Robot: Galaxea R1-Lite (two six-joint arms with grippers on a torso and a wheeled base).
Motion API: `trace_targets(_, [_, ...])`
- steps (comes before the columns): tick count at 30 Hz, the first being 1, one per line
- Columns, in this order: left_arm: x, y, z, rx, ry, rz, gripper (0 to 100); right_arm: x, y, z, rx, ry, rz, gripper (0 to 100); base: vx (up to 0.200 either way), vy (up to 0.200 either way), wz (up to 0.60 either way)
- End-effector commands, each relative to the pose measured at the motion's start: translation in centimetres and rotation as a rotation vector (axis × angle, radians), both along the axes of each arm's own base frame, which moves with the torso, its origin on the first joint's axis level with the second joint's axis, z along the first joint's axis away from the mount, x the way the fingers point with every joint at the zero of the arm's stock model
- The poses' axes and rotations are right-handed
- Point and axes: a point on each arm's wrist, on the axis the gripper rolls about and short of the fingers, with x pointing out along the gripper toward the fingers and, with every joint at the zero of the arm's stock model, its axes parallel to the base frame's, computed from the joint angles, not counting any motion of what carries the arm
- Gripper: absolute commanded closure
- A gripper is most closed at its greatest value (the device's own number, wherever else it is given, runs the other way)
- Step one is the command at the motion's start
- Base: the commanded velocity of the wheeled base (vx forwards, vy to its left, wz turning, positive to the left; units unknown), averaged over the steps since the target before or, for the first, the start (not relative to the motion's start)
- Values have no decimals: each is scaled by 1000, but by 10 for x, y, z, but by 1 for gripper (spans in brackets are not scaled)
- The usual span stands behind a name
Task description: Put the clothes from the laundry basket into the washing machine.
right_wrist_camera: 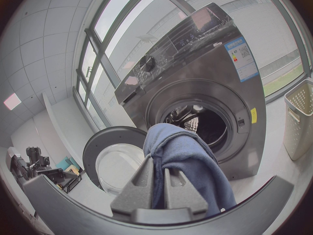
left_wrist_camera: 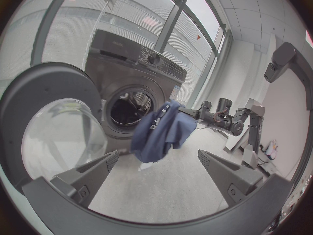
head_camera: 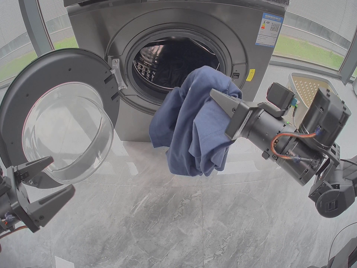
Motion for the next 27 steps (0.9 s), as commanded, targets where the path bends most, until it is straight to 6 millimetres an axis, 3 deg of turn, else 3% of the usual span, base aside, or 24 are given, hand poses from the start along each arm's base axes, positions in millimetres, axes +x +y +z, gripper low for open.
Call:
trace_targets(1, [34,-27,5,17,109,-125,0,13,13,7,24,-23,-1,100,0,0,0])
trace_targets(19, [92,-68,-21,61,174,-188,0,19,21,20,84,-42,12,100,0,0,0])
trace_targets(27, [99,-93,-22,51,145,-284,0,27,28,16,85,-43,12,100,0,0,0])
